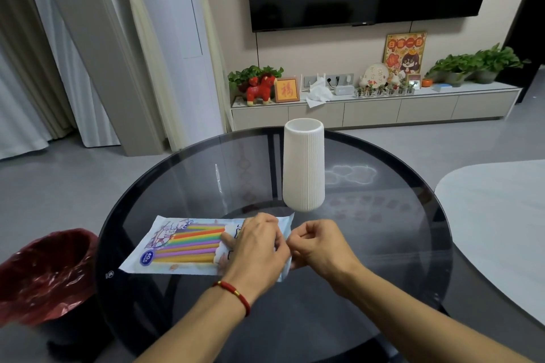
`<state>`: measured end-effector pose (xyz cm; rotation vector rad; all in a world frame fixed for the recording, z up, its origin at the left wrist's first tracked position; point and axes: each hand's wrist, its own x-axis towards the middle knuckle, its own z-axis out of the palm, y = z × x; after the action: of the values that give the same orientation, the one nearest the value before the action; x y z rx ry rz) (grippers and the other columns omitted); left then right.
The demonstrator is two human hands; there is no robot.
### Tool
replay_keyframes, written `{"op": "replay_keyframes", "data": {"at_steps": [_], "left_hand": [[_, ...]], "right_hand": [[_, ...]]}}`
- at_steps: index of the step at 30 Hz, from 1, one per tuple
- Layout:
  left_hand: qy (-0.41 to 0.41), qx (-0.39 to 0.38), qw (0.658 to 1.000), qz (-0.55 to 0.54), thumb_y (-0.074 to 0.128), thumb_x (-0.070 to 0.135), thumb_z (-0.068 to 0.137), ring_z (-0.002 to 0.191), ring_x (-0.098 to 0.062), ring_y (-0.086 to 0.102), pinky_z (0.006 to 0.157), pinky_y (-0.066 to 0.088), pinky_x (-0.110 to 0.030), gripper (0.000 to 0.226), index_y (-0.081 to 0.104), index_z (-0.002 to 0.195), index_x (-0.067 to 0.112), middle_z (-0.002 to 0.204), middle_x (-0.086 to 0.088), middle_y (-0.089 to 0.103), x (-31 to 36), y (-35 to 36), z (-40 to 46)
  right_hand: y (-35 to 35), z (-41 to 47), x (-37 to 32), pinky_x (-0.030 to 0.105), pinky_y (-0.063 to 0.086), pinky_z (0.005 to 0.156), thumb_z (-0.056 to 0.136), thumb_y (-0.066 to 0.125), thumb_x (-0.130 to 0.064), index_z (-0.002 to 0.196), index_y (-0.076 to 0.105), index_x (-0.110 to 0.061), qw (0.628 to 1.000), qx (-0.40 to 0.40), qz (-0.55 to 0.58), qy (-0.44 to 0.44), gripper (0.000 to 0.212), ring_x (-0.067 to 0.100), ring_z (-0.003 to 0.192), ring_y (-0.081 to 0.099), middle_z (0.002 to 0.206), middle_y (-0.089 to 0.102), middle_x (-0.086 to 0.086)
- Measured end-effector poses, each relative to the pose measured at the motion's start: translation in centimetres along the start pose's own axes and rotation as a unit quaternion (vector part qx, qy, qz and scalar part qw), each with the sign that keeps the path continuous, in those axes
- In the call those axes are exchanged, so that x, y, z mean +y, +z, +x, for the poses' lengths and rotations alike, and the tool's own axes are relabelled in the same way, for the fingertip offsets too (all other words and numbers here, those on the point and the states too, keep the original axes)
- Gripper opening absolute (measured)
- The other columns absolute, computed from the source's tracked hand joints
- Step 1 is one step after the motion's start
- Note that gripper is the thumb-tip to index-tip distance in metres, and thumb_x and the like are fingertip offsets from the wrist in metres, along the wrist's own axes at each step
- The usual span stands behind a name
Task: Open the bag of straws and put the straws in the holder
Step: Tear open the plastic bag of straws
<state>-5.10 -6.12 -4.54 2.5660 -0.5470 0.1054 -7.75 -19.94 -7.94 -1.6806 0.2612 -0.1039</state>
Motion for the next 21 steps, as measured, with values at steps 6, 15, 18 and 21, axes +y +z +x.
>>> {"op": "replay_keyframes", "data": {"at_steps": [6,15,18,21], "left_hand": [[0.047,0.056,0.996,-0.048,0.056,0.02,0.093,0.101,-0.019,0.06,0.09,0.047,-0.041,0.015,0.057,0.078,0.016,0.108,0.0,0.068,-1.1,-1.3,0.4],[0.163,-0.044,0.985,0.043,0.052,0.057,0.086,0.143,-0.007,0.027,0.111,0.024,-0.055,0.032,0.046,0.106,0.033,0.144,0.018,0.045,-3.1,-0.6,0.9],[0.196,-0.149,0.964,0.099,0.06,0.088,0.057,0.151,-0.007,0.002,0.118,-0.003,-0.064,0.118,0.006,0.149,0.039,0.162,0.013,0.014,-3.9,-1.1,1.0],[0.249,-0.168,0.943,0.147,0.069,0.087,0.045,0.149,-0.019,0.015,0.114,-0.005,-0.071,0.15,-0.029,0.148,0.041,0.158,0.005,0.023,-4.5,-1.3,1.1]], "right_hand": [[-0.4,-0.1,-0.2,0.03,0.057,0.046,0.077,0.064,-0.004,0.071,0.065,-0.003,0.996,0.028,-0.083,-0.009,0.006,0.027,0.047,0.069,0.06,0.074,0.02],[-0.4,-0.2,-0.1,0.042,0.064,0.051,0.092,0.064,-0.01,0.111,0.06,-0.018,0.989,0.065,-0.11,-0.08,0.021,0.027,0.051,0.075,0.071,0.077,0.011],[-0.7,-0.5,-0.1,0.042,0.064,0.052,0.09,0.056,-0.007,0.108,0.064,-0.023,0.985,0.028,-0.118,-0.121,0.026,0.025,0.048,0.074,0.064,0.076,0.01],[-0.7,-0.9,-0.1,0.038,0.063,0.049,0.09,0.054,-0.006,0.103,0.064,-0.029,0.98,0.003,-0.132,-0.151,0.028,0.025,0.046,0.073,0.063,0.076,0.008]]}}
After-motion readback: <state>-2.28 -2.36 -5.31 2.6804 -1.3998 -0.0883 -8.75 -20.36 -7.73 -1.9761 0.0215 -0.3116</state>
